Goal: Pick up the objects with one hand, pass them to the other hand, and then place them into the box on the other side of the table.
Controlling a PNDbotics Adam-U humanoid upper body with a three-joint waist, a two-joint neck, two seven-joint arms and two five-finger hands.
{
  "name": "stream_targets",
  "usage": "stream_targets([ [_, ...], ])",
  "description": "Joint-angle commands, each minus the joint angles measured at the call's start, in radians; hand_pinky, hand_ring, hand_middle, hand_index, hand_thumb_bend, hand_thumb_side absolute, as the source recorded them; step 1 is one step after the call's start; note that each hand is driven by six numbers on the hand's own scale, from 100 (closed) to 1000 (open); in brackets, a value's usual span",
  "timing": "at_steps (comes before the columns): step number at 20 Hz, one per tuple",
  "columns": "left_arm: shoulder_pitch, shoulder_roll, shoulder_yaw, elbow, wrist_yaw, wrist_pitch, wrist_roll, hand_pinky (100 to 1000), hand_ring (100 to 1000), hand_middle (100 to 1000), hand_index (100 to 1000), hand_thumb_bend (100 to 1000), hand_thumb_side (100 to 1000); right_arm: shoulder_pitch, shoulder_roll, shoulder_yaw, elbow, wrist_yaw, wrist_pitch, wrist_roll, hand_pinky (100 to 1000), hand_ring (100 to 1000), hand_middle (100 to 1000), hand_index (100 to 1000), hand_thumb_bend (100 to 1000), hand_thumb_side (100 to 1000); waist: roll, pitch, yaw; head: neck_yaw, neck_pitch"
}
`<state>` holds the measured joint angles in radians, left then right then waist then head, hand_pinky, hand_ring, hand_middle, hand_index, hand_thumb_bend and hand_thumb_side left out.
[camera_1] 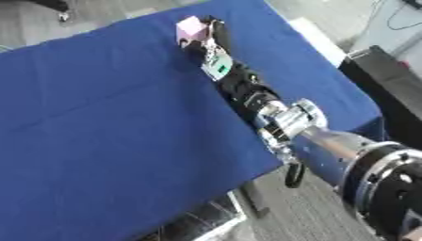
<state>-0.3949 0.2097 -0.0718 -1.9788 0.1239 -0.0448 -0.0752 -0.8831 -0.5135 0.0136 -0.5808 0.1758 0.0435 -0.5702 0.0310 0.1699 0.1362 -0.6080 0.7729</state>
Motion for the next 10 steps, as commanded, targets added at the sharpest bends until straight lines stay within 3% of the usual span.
stream_targets([
  [1, 0.003, 0.004, 0.003, -0.021, 0.006, 0.012, 0.000, 997, 685, 677, 843, 409, 751, -0.010, -0.026, 0.009, -0.062, -0.014, -0.011, -0.011, 667, 794, 503, 439, 423, 100, -0.007, -0.029, -0.006, 0.010, -0.003],
  [6, 0.039, -0.005, -0.007, -0.018, 0.019, 0.051, 0.006, 996, 675, 662, 838, 390, 780, 0.015, -0.022, 0.047, -0.248, -0.037, -0.022, 0.026, 666, 783, 493, 435, 423, 100, -0.021, -0.049, -0.037, 0.055, -0.003],
  [10, 0.048, -0.009, -0.011, -0.011, 0.020, 0.066, 0.009, 996, 675, 662, 838, 390, 781, 0.037, -0.026, 0.068, -0.386, -0.052, 0.017, 0.056, 667, 782, 492, 436, 423, 100, -0.026, -0.054, -0.049, 0.075, -0.003],
])
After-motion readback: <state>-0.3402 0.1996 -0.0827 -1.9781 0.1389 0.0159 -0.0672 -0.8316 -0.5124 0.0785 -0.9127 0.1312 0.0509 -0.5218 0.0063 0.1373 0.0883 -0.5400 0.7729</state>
